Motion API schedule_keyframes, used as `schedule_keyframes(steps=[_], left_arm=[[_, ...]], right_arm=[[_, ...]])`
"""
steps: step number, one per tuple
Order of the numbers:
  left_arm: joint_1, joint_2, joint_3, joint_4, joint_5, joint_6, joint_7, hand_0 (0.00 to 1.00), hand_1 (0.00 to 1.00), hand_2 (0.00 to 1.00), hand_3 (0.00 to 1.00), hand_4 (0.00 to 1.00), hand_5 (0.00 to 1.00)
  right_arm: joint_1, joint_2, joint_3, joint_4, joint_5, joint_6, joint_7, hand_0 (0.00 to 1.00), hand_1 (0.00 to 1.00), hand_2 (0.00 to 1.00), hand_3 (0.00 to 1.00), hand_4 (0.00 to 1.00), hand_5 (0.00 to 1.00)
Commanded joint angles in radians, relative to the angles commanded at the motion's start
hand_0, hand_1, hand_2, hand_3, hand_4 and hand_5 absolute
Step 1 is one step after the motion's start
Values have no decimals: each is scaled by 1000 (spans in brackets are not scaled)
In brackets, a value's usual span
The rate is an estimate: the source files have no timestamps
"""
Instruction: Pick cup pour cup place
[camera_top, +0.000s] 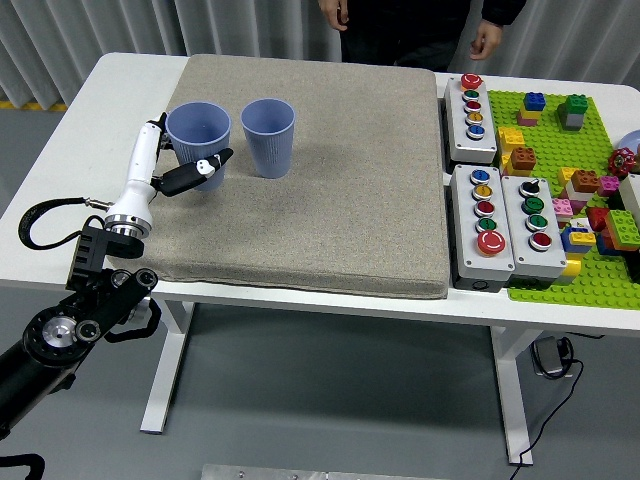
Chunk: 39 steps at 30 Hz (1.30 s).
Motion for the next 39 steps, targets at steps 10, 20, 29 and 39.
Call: schedule_keyframes(steps=[10,20,29,39], left_arm=[[23,-38,19,37,-111,43,-106,505,491,519,565,857,254],[15,-79,57,126,-140,96,-155,506,494,521,567,856,257],[-8,-83,96,149,-149,101,-161,515,507,536,566,851,269],[-32,-78,140,171,-191,90,-172,520,507,535,567,852,277]], right_arm=[[-8,4,4,1,-12,3,-1,700,710,678,640,81,338],[-6,5,3,1,-15,4,-2,700,710,678,640,80,339],[-2,4,4,1,-16,5,-1,700,710,679,640,80,341],[5,3,5,1,-17,4,-1,700,710,678,640,80,341]])
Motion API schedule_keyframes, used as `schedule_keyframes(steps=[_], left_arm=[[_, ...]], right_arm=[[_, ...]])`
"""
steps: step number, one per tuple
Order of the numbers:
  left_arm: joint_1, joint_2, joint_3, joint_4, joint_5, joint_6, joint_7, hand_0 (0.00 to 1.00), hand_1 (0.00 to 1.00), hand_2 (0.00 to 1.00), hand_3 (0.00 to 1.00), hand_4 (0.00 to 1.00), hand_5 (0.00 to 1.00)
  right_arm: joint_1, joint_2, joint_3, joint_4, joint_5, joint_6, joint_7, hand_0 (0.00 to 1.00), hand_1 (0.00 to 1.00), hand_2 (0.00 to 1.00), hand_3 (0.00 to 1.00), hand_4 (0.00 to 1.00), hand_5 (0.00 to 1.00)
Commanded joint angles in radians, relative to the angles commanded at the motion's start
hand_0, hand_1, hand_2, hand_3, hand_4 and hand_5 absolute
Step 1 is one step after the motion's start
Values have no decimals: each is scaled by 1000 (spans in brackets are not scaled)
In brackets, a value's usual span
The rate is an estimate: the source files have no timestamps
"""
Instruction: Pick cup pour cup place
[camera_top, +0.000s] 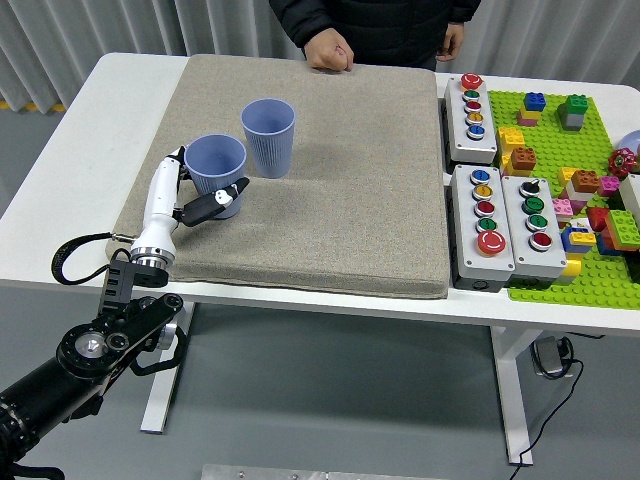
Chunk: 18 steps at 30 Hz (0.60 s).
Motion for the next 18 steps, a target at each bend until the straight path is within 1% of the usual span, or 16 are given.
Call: schedule_keyframes(steps=[6,7,18], left_arm=[[-1,4,-9,-6,25,-45,11,522,513,545,567,851,280],[-1,5,-11,-7,29,-51,12,543,544,586,585,860,284],[1,6,-15,0,19,-62,9,553,552,596,597,863,288]], right_arm=[[2,0,0,0,2,-1,1,700,710,678,640,79,338],[2,0,0,0,2,-1,1,700,710,680,639,78,339],[2,0,0,0,0,-1,0,700,710,678,639,78,337]])
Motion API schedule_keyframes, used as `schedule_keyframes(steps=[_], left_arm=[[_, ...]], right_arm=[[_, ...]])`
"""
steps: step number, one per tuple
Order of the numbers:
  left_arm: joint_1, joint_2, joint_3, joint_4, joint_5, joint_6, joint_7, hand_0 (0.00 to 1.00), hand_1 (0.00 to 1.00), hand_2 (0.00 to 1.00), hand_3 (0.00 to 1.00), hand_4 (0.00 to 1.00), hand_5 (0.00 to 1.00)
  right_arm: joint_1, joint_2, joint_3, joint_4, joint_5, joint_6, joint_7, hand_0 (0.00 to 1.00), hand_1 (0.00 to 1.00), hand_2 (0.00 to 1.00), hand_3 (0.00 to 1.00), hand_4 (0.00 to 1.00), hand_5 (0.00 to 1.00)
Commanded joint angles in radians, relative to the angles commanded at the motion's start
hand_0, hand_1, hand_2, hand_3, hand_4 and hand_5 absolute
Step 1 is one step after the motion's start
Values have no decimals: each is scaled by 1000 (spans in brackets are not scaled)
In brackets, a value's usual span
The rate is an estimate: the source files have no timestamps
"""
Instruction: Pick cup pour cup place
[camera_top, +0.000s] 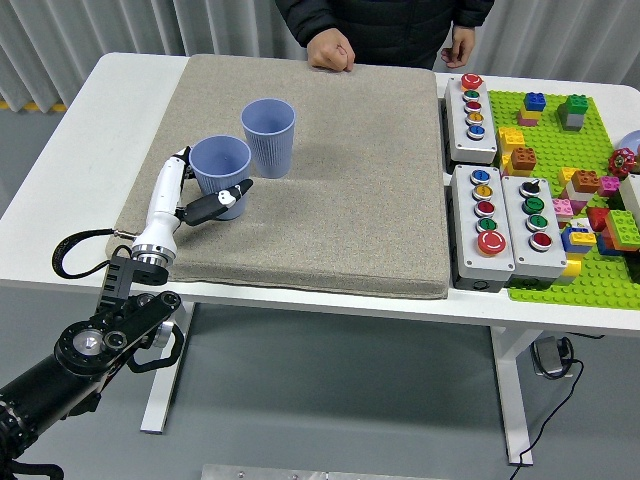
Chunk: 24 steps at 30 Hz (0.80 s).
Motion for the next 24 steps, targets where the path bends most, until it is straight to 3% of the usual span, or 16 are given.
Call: schedule_keyframes(steps=[6,7,18,19,24], left_arm=[[9,-1,-8,-4,8,-16,0,553,555,606,621,867,295],[10,-1,-9,-4,9,-17,1,570,573,669,650,879,318],[13,2,-31,-13,42,-47,5,579,593,699,688,900,349],[14,2,-32,-14,43,-49,5,612,645,777,788,959,431],[15,1,-37,-14,51,-55,6,612,645,777,788,959,431]], right_arm=[[-1,1,2,0,-3,0,-1,699,710,678,640,78,337],[-1,1,2,0,-3,0,-1,700,710,678,639,76,337],[0,2,0,1,1,-1,-3,700,710,678,639,76,336],[0,2,0,1,1,-1,-3,699,708,678,639,74,335],[-2,2,0,1,-1,0,-3,699,708,678,639,74,335]])
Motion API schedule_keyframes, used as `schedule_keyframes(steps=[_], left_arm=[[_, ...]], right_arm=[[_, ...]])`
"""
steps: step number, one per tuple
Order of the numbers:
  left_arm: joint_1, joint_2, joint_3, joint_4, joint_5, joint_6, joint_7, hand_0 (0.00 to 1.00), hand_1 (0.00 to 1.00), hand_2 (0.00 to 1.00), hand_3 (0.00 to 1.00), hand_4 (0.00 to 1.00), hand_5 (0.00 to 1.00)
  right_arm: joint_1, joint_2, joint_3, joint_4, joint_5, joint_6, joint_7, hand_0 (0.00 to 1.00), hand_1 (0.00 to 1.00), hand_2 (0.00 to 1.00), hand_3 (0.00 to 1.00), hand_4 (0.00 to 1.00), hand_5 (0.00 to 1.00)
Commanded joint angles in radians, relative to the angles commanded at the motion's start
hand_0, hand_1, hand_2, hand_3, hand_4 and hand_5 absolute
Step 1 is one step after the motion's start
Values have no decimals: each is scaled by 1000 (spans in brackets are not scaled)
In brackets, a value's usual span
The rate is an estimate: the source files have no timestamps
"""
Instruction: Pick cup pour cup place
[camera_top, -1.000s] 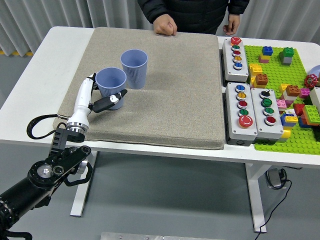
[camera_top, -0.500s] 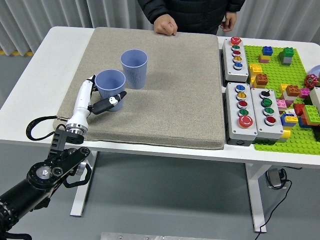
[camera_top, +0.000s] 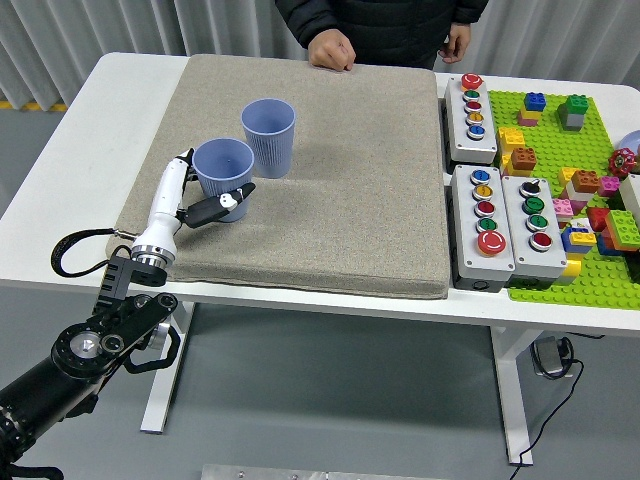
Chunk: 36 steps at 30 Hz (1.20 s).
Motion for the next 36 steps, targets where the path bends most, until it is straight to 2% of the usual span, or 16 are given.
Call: schedule_keyframes(steps=[1,6,7,18,19,24,25,30,31,36], left_arm=[[1,0,-1,0,-1,-1,-1,620,662,811,825,984,461],[6,0,-4,-1,2,-6,-3,620,662,811,825,984,461],[7,0,-5,-2,3,-6,-3,633,678,836,852,973,448],[22,-4,-16,-3,19,-21,-1,640,679,837,858,983,457],[22,-4,-16,-3,19,-22,-1,672,719,907,993,985,455],[28,-3,-34,-1,27,-25,3,672,719,907,993,985,455],[29,-2,-40,0,32,-27,7,755,804,998,998,992,470],[30,0,-58,1,45,-39,15,755,804,998,998,992,470],[31,0,-61,0,49,-45,18,827,885,998,998,990,476],[45,3,-76,-14,69,-78,28,827,885,998,998,990,476]], right_arm=[[-1,0,1,0,-1,0,0,700,708,678,639,74,336],[-3,1,2,0,-5,1,-1,700,708,678,639,74,336],[-4,1,3,0,-7,2,-1,699,708,678,639,72,334],[-7,2,2,1,-12,3,-2,700,708,678,639,71,333],[-7,2,2,1,-12,3,-2,700,708,677,639,71,334],[-7,2,1,1,-10,3,-3,700,708,677,639,71,334],[-7,2,0,1,-9,3,-2,700,708,674,638,70,332],[-7,2,0,1,-7,3,-2,700,708,674,638,70,332],[-7,2,0,1,-7,3,-2,700,708,676,638,70,331],[-6,1,2,1,-10,4,-2,700,708,676,638,70,331]])
